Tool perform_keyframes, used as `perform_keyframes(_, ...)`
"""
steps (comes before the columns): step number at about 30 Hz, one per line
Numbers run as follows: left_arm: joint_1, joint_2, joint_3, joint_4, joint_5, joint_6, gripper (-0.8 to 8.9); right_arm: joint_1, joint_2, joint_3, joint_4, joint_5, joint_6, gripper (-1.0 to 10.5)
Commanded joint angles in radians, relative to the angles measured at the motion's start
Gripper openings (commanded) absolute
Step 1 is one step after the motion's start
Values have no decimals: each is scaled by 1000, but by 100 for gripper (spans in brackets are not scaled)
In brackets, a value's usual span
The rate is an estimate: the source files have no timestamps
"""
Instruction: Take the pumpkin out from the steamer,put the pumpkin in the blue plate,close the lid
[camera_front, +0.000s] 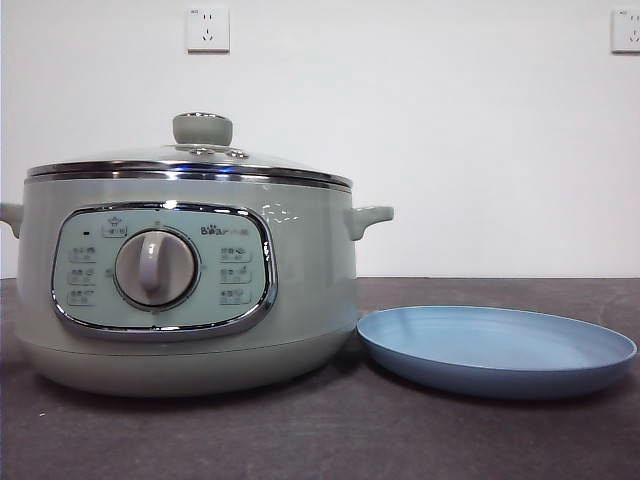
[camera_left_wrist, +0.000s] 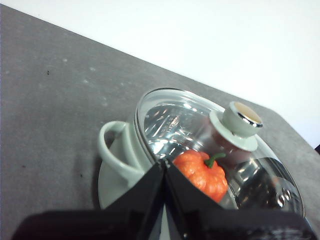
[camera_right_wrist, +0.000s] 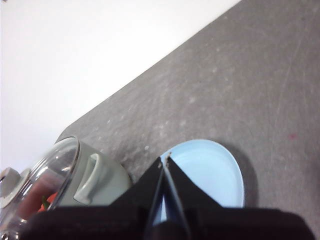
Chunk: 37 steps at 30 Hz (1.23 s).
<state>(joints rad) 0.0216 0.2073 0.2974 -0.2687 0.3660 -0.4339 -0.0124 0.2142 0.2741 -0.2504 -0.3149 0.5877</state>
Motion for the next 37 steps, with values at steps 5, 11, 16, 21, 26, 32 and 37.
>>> perform_keyframes(5, 3, 202, 172, -18, 8, 137, -8, 1, 169, 174, 2, -19, -142, -17)
perform_keyframes(11, 2, 362, 338, -84, 79, 230, -6, 1, 332, 338, -38, -108, -300, -16)
perform_keyframes(16, -5, 463, 451, -124, 165, 253, 12, 1, 461, 483, -134, -159, -423, 84)
perform_keyframes(21, -27, 523, 522, -136, 192, 251, 397, 2, 550, 584, -202, -158, -458, 339)
perform_keyframes(26, -73, 570, 563, -137, 185, 251, 409, 12, 582, 601, -209, -158, -456, 473)
perform_keyframes(32, -183, 672, 639, -146, 126, 275, 410, 63, 591, 601, -211, -150, -455, 473)
perform_keyframes(37, -311, 783, 720, -174, 3, 338, 410, 82, 599, 601, -213, -151, -455, 473)
